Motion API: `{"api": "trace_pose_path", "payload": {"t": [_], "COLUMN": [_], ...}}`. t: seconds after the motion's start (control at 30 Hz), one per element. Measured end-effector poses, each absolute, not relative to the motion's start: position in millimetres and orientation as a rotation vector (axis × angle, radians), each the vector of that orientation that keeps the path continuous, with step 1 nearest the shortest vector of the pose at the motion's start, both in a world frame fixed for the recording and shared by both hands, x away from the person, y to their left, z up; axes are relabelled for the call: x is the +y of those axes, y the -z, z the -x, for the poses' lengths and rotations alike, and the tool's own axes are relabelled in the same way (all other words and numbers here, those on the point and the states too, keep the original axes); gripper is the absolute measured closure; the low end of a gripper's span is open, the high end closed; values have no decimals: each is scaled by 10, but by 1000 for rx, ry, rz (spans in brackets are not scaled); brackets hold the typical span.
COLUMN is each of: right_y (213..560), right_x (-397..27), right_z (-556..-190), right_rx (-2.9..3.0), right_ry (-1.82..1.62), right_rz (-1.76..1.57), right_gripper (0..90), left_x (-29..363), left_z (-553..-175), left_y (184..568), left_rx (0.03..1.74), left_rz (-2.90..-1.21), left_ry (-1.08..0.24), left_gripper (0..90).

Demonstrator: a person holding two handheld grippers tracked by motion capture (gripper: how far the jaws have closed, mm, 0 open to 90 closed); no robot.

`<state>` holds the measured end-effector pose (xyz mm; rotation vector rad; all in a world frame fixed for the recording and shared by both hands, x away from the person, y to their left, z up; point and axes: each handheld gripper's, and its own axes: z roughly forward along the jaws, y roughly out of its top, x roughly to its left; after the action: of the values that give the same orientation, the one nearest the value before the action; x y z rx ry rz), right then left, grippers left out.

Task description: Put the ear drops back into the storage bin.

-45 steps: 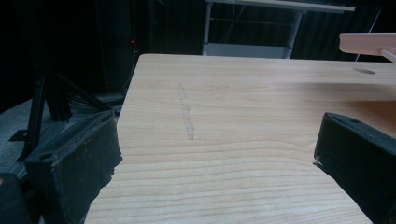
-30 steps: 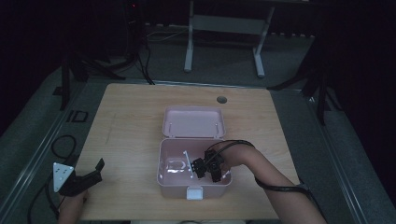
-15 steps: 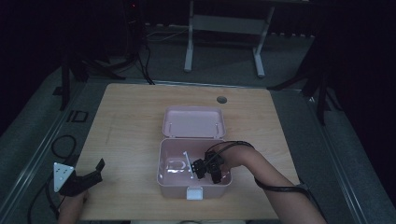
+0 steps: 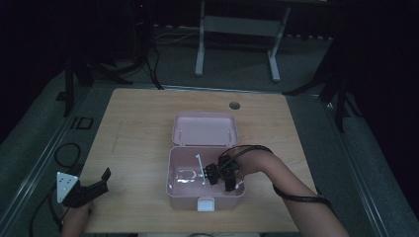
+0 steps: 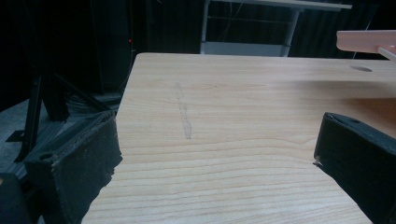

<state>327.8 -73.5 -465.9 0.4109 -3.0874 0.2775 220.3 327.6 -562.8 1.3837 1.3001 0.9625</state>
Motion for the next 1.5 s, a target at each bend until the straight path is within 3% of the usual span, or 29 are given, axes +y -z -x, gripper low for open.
{"api": "trace_pose_path", "payload": {"t": [0.27,0.5,0.9,1.2,1.5], "right_y": [4334,3971,3630,3668,3986], "right_x": [-810,-959,-1348,-1666,-1961], "right_z": [-3271,-3261,-3317,-3404,-3558], "right_rx": [-3151,-3213,-3302,-3321,-3366], "right_ry": [-158,27,207,240,287], "right_rz": [-391,-342,-204,-42,219], "right_gripper": [518,427,421,407,347], "left_x": [3275,3275,3273,3273,3272], "left_z": [-2203,-2204,-2205,-2206,-2206], "left_y": [5627,5628,5627,5627,5626], "left_rx": [1300,1300,1303,1301,1303], "left_rz": [-1384,-1382,-1384,-1388,-1389], "left_ry": [-964,-964,-965,-966,-965], "left_gripper": [4,4,4,4,4]}}
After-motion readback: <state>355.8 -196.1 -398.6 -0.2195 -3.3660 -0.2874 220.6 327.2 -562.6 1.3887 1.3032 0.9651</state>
